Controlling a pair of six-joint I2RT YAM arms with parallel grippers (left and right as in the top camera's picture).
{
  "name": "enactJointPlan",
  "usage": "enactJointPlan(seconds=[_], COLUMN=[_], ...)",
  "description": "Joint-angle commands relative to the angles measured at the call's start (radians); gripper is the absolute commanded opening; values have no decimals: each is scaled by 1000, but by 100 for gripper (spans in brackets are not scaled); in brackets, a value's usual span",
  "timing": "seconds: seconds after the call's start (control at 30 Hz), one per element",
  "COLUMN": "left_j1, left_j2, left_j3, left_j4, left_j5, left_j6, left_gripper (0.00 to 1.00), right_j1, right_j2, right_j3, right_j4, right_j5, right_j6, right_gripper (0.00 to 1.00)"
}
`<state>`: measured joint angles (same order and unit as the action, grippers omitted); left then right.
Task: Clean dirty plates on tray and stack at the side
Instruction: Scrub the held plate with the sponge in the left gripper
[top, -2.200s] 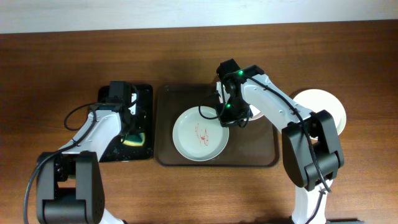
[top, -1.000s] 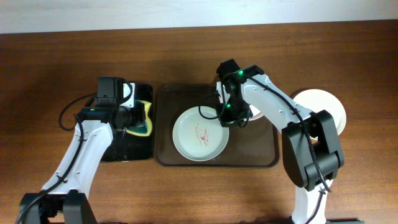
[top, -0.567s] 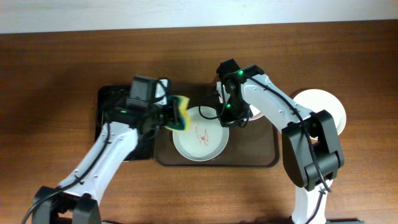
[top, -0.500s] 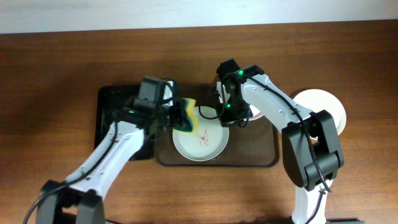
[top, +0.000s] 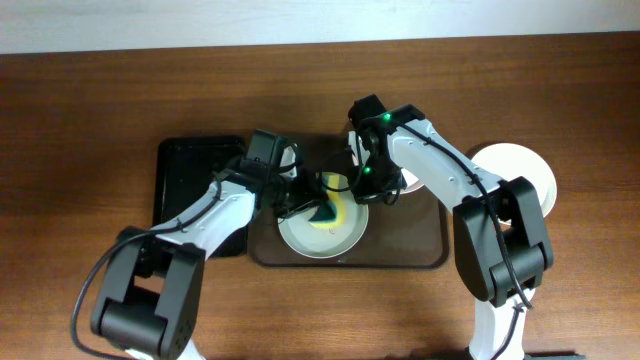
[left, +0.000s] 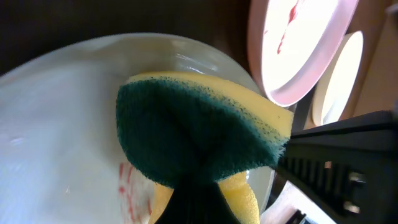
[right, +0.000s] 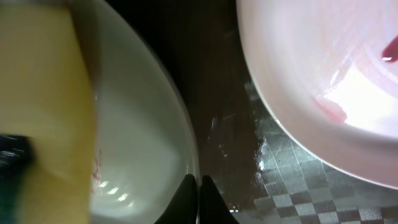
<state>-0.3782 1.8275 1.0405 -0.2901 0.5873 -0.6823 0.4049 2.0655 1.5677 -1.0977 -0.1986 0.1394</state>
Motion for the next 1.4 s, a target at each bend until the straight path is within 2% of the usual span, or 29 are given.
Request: enactJointPlan(seconds=[0.0,0.2,0.37,0.7,1.1,1.13,1.27,1.37], left_j1=[-13,-17,-55,-80,-79,-79,-79,-79], left_j2=[32,45,64,68,69,69,69,69], left_j3=[7,7,7,-15,-60,-60,-60,-60], left_j4=[2,2,1,-112,-161,-164,-166,-167], left_j5=[45,24,6,-214,-349,-359,-369,-371], left_j6=[-30,-67,-70,-77,-76,-76,-76,-76], left_gripper=[0,0,0,0,0,0,0,0], right_j1=[8,8,8,8,8,8,8,8], right_j2=[-13,6,21,23,23,23,23,23], right_j3=[-6,-15,-17,-20,-20,-20,-20,-21], right_j4=[21,77,82,81,80,78,68,65], right_j5=[8,-113,-112,-108,-108,-108,-107,-105], right_j6=[66,107,132,132,132,132,132,132], right_gripper=[4,4,4,4,4,5,30,31])
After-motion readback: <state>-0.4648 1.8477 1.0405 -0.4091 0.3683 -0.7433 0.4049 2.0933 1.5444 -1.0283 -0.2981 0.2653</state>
